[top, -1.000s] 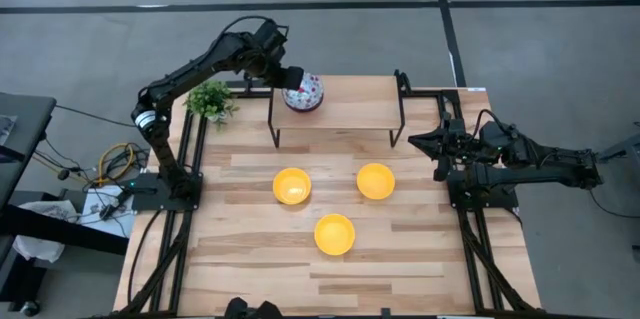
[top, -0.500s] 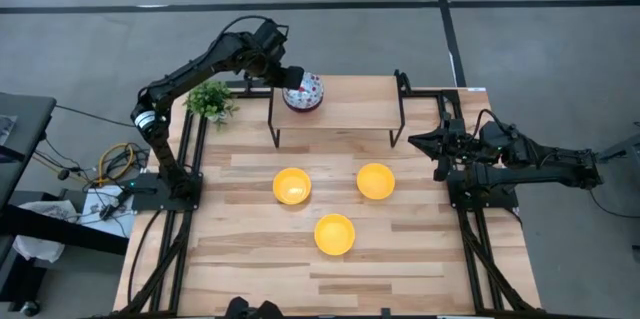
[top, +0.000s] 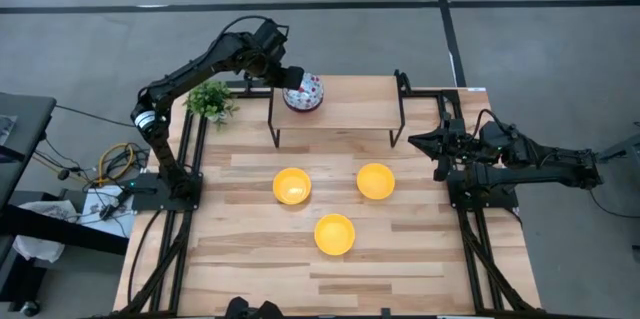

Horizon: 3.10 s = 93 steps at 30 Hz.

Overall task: Pick & Place Mini bowls
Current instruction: Stack the white bowl on the white bowls on the shelf

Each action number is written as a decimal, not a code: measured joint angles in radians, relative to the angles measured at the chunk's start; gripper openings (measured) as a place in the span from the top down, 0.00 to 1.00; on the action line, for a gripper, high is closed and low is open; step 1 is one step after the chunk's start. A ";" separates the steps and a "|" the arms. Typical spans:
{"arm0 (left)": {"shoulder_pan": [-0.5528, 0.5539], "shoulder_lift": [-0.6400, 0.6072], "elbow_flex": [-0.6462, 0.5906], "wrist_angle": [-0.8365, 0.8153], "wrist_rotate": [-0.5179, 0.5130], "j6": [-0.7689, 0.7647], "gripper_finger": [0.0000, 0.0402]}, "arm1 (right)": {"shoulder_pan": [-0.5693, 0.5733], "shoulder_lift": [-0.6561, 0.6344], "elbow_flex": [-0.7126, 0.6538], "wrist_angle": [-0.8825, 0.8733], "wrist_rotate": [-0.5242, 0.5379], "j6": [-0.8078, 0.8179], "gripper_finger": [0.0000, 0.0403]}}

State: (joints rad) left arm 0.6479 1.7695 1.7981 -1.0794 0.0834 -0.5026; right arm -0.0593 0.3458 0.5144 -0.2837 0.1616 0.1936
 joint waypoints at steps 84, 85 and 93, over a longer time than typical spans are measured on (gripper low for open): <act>-0.105 -0.145 -0.077 0.186 -0.112 0.050 0.83 | 0.000 0.000 0.000 0.000 -0.001 0.017 0.96; -0.127 -0.145 -0.077 0.203 -0.110 0.050 0.83 | 0.000 0.000 0.000 0.000 -0.001 0.018 0.96; -0.276 -0.076 -0.077 0.287 -0.212 0.122 0.83 | 0.000 0.000 0.000 0.000 0.000 0.024 0.96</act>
State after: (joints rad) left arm 0.3721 1.6932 1.7214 -0.7924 -0.1283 -0.3803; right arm -0.0593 0.3455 0.5144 -0.2836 0.1614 0.2174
